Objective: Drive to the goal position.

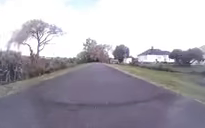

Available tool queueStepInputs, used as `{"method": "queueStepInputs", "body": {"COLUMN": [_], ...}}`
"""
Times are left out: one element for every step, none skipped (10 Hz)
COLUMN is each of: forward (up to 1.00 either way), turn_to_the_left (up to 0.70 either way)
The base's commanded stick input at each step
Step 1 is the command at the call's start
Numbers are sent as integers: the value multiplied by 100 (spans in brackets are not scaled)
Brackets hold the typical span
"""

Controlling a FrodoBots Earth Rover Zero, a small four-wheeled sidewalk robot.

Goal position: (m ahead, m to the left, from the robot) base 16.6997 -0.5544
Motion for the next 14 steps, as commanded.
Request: {"method": "queueStepInputs", "body": {"forward": [85, 85, 85, 85, 85, 85, 85, 85, 85, 85, 85, 85, 85, 85], "turn_to_the_left": [-34, -34, -34, -34, -31, -20, -8, 0, 0, 0, 0, 0, 0, 0]}}
